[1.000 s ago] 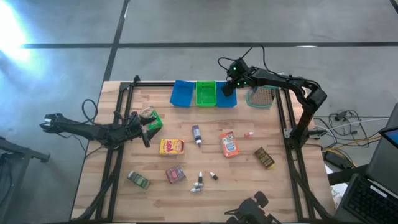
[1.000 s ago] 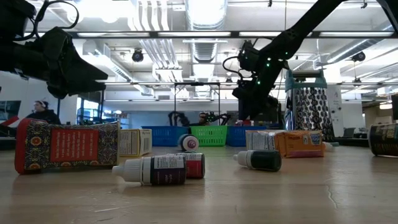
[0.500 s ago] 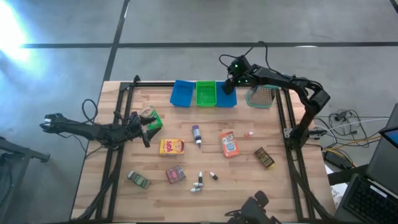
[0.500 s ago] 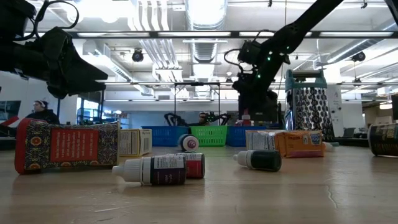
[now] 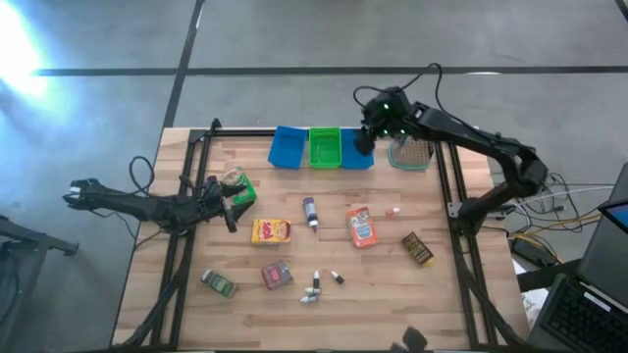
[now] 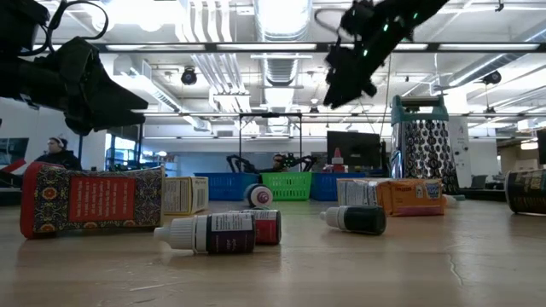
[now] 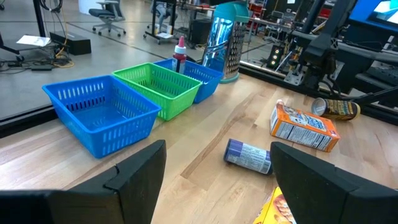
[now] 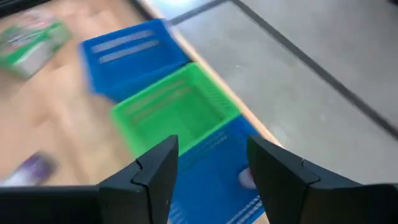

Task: Pick & Place Kitchen Items
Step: Put the orange cereal box into the left blue bin

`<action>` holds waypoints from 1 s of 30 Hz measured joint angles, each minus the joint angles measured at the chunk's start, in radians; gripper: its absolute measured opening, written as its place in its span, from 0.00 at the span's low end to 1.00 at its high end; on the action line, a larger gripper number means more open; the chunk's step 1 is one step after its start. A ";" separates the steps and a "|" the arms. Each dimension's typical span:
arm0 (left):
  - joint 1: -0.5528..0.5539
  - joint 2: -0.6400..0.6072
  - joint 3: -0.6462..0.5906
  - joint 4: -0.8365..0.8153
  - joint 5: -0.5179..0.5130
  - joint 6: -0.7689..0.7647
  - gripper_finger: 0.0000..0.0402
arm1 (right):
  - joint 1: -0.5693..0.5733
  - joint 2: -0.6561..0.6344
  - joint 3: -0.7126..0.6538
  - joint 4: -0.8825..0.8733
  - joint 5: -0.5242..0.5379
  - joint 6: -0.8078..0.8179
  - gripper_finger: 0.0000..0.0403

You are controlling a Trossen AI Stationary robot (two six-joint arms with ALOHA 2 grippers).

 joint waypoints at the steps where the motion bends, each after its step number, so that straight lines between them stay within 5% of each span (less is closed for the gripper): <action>1: 0.000 0.000 0.000 0.000 0.000 0.000 0.73 | 0.022 -0.027 0.000 -0.027 0.000 -0.020 0.44; 15: 0.000 0.000 0.000 0.000 0.000 0.000 0.73 | 0.269 -0.285 0.000 -0.196 0.000 -0.066 0.29; 30: 0.000 0.000 0.000 0.000 0.000 0.000 0.73 | 0.477 -0.278 -0.028 -0.424 0.124 0.315 0.17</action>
